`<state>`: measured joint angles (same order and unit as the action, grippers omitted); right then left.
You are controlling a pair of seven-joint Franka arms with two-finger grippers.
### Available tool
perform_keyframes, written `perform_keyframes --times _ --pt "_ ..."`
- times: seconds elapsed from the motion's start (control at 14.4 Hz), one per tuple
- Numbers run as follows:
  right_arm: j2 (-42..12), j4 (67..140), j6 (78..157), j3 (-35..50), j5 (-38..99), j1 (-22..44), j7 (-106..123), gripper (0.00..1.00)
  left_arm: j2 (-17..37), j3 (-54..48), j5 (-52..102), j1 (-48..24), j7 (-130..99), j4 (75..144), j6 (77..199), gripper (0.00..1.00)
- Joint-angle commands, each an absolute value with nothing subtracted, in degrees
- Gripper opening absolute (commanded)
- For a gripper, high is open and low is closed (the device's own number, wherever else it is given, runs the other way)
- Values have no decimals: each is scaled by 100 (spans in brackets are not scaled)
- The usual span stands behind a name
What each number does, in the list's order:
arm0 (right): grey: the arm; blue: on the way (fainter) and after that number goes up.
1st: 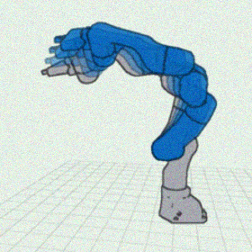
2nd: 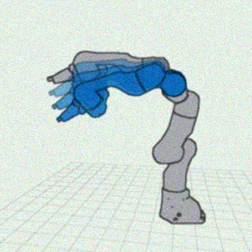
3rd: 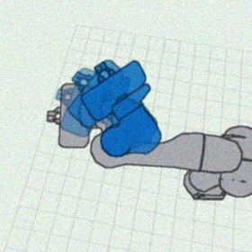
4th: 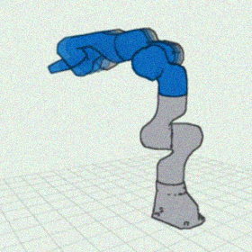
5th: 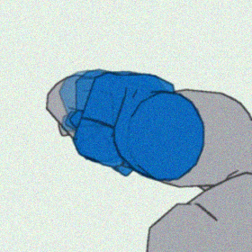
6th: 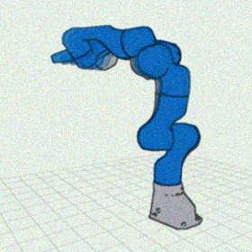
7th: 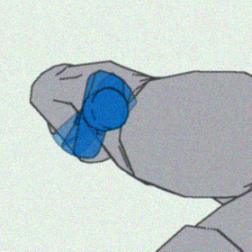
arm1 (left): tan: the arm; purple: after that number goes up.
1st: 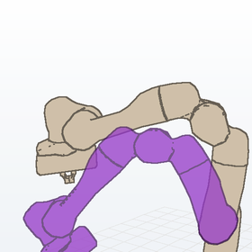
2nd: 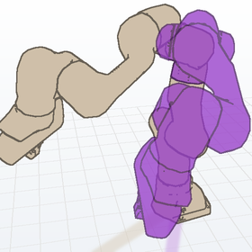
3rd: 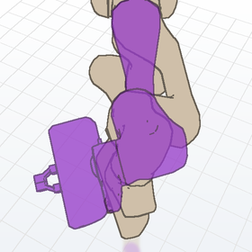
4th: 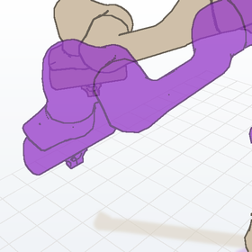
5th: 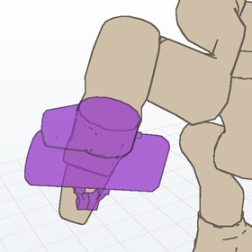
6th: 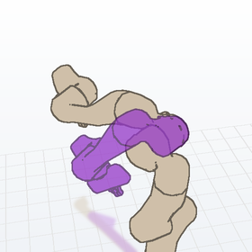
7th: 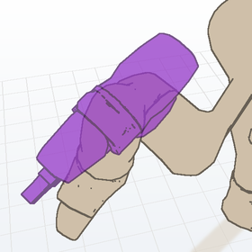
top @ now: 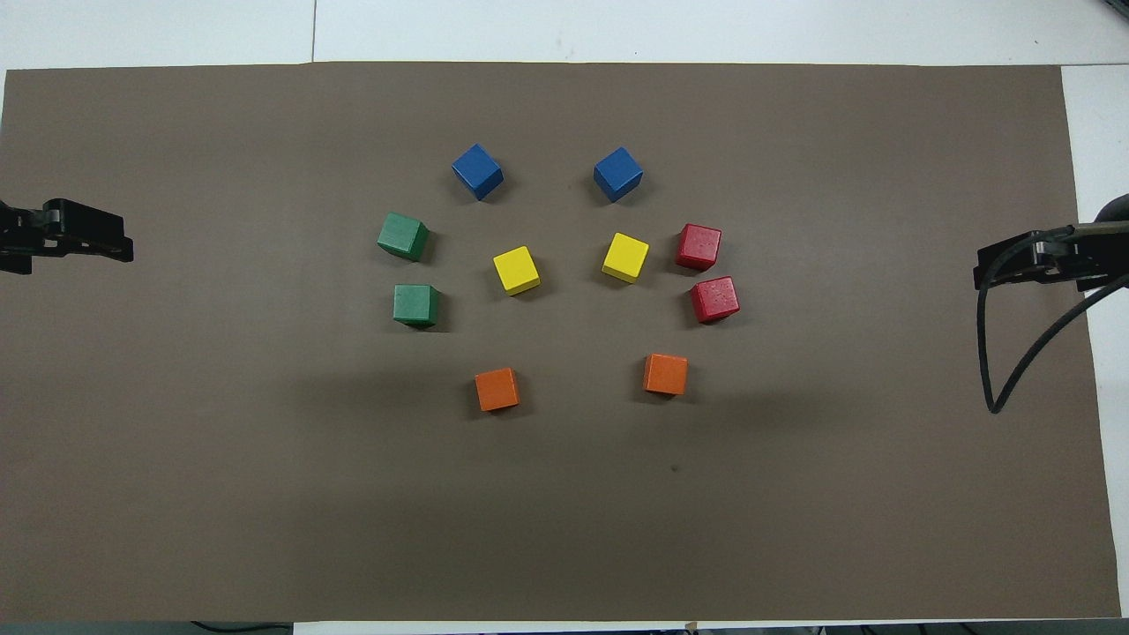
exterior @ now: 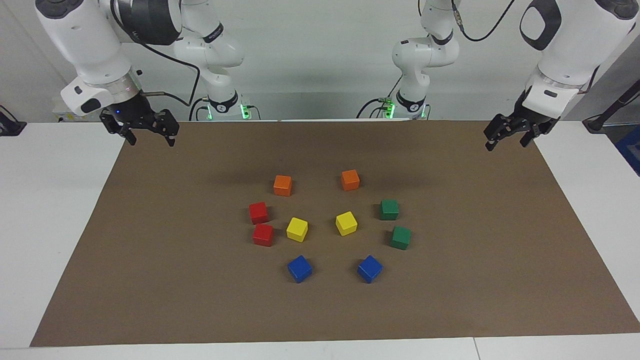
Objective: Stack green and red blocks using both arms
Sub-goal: 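Move the left gripper to a green block while the right gripper reaches a red block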
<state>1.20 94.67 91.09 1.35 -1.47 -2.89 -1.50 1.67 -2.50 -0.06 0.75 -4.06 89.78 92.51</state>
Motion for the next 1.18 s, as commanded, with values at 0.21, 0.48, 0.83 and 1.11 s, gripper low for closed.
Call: perform_keyframes --times 0.21,0.48,0.83,1.11 --pt "149 9553 9158 167 -44 -360 -9 100 -26 -255 35 97 -325 9220 9369 100" --pt "280 9833 9228 176 -18 -299 -88 100 -26 -255 35 97 -343 9220 9422 100" --pt "28 9993 9992 299 -9 456 -1220 100 -70 -264 35 79 -290 9359 9500 100" --pt "-535 10080 10624 299 -9 1035 -1800 100 -360 -272 79 -316 -334 10229 10369 100"
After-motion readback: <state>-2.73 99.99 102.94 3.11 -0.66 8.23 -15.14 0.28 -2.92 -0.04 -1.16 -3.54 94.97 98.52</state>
